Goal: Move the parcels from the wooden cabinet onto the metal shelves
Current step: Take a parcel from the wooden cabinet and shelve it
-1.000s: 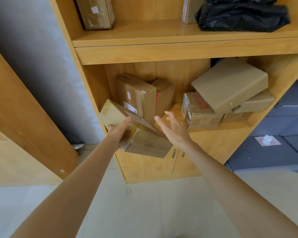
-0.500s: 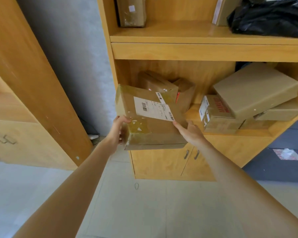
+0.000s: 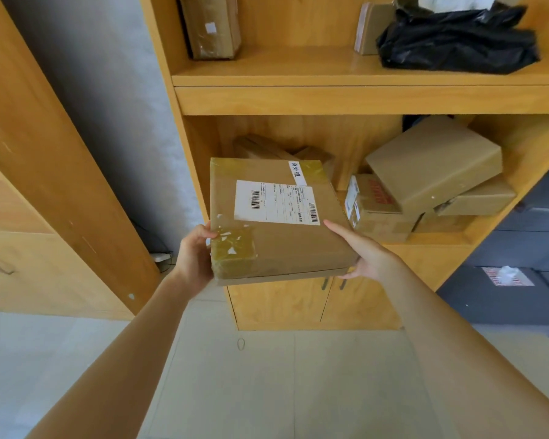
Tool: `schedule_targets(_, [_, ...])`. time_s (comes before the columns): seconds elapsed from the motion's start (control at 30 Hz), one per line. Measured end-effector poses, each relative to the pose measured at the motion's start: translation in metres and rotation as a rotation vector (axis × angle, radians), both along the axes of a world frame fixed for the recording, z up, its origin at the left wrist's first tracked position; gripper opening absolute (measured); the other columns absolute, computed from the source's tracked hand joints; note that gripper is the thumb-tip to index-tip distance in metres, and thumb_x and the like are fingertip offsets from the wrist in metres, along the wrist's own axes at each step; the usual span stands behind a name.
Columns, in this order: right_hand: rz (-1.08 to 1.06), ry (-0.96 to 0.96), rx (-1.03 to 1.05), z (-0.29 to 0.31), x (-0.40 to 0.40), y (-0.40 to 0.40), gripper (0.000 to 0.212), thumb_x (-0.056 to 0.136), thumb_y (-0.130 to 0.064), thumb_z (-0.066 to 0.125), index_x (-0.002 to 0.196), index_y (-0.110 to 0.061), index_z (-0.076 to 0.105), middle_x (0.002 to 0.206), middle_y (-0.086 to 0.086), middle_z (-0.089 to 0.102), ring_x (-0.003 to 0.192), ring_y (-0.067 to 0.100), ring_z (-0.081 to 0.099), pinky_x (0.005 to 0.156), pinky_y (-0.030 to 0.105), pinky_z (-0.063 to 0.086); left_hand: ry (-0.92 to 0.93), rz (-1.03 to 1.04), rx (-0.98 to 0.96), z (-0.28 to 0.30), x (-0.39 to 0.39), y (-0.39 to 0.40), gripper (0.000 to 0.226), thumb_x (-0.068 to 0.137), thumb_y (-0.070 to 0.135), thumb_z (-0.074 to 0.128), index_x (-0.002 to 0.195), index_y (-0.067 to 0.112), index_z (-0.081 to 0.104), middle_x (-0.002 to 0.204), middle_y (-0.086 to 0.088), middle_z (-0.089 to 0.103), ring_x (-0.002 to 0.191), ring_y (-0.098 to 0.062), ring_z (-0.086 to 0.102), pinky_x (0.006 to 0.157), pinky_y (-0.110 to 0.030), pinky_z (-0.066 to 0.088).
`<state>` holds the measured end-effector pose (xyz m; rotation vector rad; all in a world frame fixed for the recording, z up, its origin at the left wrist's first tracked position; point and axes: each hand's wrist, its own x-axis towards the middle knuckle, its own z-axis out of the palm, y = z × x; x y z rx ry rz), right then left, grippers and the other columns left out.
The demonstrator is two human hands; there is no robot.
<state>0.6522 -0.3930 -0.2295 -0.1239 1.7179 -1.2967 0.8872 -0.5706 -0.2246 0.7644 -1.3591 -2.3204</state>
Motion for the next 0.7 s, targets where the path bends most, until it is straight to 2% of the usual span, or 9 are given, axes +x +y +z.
schedule_targets(0.1, [-0.037, 0.062, 0.017, 0.006, -0.001, 0.016, 0.116, 0.03, -0.068, 0.086, 0.133, -0.029, 0.048, 0.132, 0.004, 0.055, 0.121, 0.029, 0.051, 0.09, 0.054, 0.049, 0.002, -0.01, -0.003, 0.003, -0.006, 0.011, 0.105, 0.04, 0.039, 0.074, 0.138, 0.013, 0.046, 0.124, -0.012, 0.059, 0.11, -0.032, 0.058, 0.088, -0.045, 0.05])
schedule_targets(0.17, [-0.056, 0.085, 0.009, 0.011, -0.002, 0.03, 0.097, 0.046, -0.065, 0.084, 0.129, -0.026, 0.05, 0.123, 0.003, 0.06, 0.116, 0.026, 0.055, 0.091, 0.051, 0.049, -0.017, -0.018, -0.018, 0.006, -0.01, 0.019, 0.094, 0.049, 0.04, 0.071, 0.136, 0.014, 0.049, 0.129, -0.017, 0.056, 0.113, -0.034, 0.056, 0.095, -0.049, 0.047])
schedule_targets(0.23, [-0.066, 0.118, -0.015, 0.015, -0.005, 0.046, 0.072, 0.065, -0.059, 0.078, 0.124, -0.026, 0.052, 0.113, 0.0, 0.063, 0.11, 0.022, 0.057, 0.096, 0.05, 0.047, -0.065, -0.001, -0.04, 0.011, -0.016, 0.029, 0.074, 0.058, 0.048, 0.069, 0.126, 0.018, 0.059, 0.131, -0.018, 0.056, 0.115, -0.037, 0.055, 0.102, -0.053, 0.041])
schedule_targets(0.33, [-0.029, 0.179, -0.057, 0.021, -0.014, 0.073, 0.066, 0.069, -0.056, 0.077, 0.125, -0.03, 0.054, 0.115, -0.004, 0.064, 0.108, 0.017, 0.059, 0.091, 0.044, 0.05, -0.155, 0.053, -0.089, 0.021, -0.023, 0.045, 0.049, 0.068, 0.06, 0.063, 0.107, 0.031, 0.061, 0.114, -0.007, 0.065, 0.106, -0.032, 0.061, 0.093, -0.049, 0.048])
schedule_targets(0.4, [0.006, 0.221, -0.086, 0.028, -0.017, 0.088, 0.061, 0.071, -0.053, 0.077, 0.125, -0.033, 0.056, 0.116, -0.006, 0.066, 0.109, 0.015, 0.059, 0.09, 0.041, 0.049, -0.2, 0.054, -0.115, 0.022, -0.026, 0.051, 0.055, 0.072, 0.063, 0.061, 0.116, 0.029, 0.058, 0.113, -0.006, 0.066, 0.103, -0.03, 0.063, 0.086, -0.045, 0.051])
schedule_targets(0.5, [0.036, 0.269, -0.15, 0.037, -0.017, 0.102, 0.056, 0.073, -0.046, 0.077, 0.124, -0.034, 0.057, 0.116, -0.008, 0.067, 0.109, 0.012, 0.06, 0.087, 0.034, 0.049, -0.25, 0.055, -0.112, 0.022, -0.028, 0.063, 0.078, 0.062, 0.063, 0.072, 0.127, 0.023, 0.054, 0.117, -0.006, 0.067, 0.105, -0.027, 0.064, 0.083, -0.042, 0.052])
schedule_targets(0.57, [0.026, 0.271, -0.191, 0.042, -0.016, 0.107, 0.063, 0.07, -0.047, 0.078, 0.128, -0.035, 0.055, 0.118, -0.009, 0.066, 0.111, 0.011, 0.059, 0.089, 0.033, 0.05, -0.246, 0.102, -0.124, 0.021, -0.03, 0.071, 0.077, 0.063, 0.062, 0.072, 0.126, 0.022, 0.054, 0.117, -0.005, 0.066, 0.105, -0.026, 0.063, 0.081, -0.04, 0.052])
schedule_targets(0.67, [-0.091, 0.268, -0.256, 0.044, -0.015, 0.112, 0.107, 0.051, -0.064, 0.08, 0.144, -0.04, 0.035, 0.139, -0.01, 0.05, 0.125, 0.016, 0.048, 0.104, 0.048, 0.04, -0.208, 0.194, -0.146, 0.026, -0.033, 0.089, 0.044, 0.08, 0.055, 0.064, 0.11, 0.024, 0.057, 0.108, -0.004, 0.066, 0.098, -0.023, 0.063, 0.076, -0.035, 0.051])
schedule_targets(0.7, [-0.14, 0.276, -0.255, 0.045, -0.013, 0.112, 0.115, 0.049, -0.067, 0.079, 0.147, -0.041, 0.025, 0.145, -0.008, 0.041, 0.131, 0.019, 0.041, 0.106, 0.052, 0.036, -0.192, 0.214, -0.15, 0.027, -0.035, 0.094, 0.035, 0.083, 0.053, 0.061, 0.104, 0.025, 0.057, 0.104, -0.003, 0.065, 0.095, -0.022, 0.062, 0.074, -0.033, 0.051])
